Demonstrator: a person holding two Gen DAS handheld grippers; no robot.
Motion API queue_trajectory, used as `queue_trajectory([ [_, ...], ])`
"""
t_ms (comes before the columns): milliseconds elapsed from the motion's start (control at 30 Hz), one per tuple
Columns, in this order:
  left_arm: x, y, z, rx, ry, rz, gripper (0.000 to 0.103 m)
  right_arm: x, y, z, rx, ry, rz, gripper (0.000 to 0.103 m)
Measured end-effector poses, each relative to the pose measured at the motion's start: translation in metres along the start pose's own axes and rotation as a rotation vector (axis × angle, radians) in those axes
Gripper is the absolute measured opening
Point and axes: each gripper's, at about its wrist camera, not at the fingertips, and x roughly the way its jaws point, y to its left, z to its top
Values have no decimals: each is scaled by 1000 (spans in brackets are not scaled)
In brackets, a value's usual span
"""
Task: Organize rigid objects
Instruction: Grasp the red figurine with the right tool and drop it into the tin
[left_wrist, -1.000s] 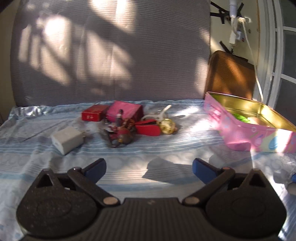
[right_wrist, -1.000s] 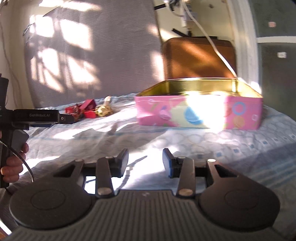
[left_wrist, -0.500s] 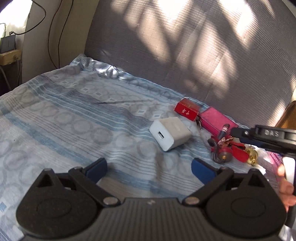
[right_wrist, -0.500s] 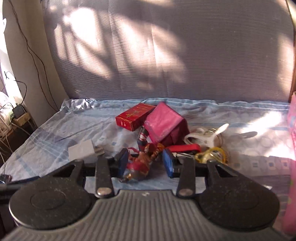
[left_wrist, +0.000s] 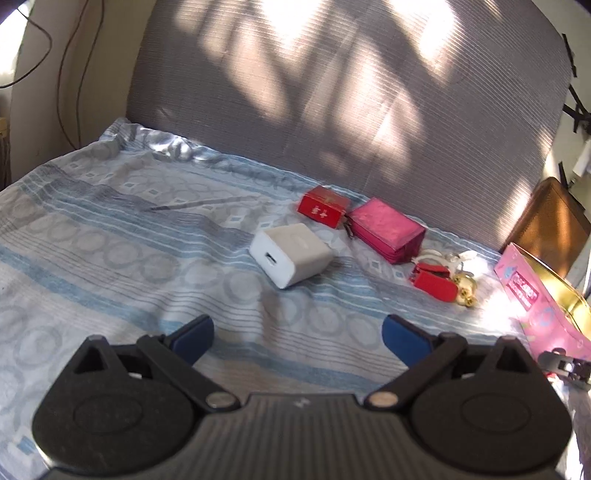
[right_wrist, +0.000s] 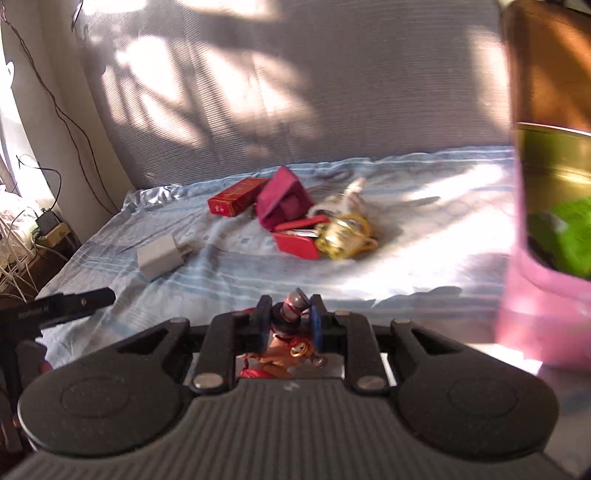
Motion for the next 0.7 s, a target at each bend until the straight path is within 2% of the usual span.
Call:
queue_trajectory([
  [100,-1,-31,-5,48,34,-97,99,-61,-41,-29,75,-45,-93,26],
  [167,-6,-69,-12,108,39,-177,99,-96,-59,-50,106,-72,-138,28],
  [233,-11,-107,-19,170,48,-263,99,-121,-68,-69,131,-102,-184,35],
  [367,-18,-184,-40,307,96,-429,99,-150,-77,-91,160,-140,-207,45],
  [500,-29,-239,-68,424,163,-564,98,-163,-74,-104,109,-151,-199,50],
  [567,-38,-257,-83,496,168,-595,94,-167,-77,-107,97,-159,-176,55],
  [700,-36,-279,-104,578,170,-559,89,-165,-79,-106,64,-153,-154,57],
])
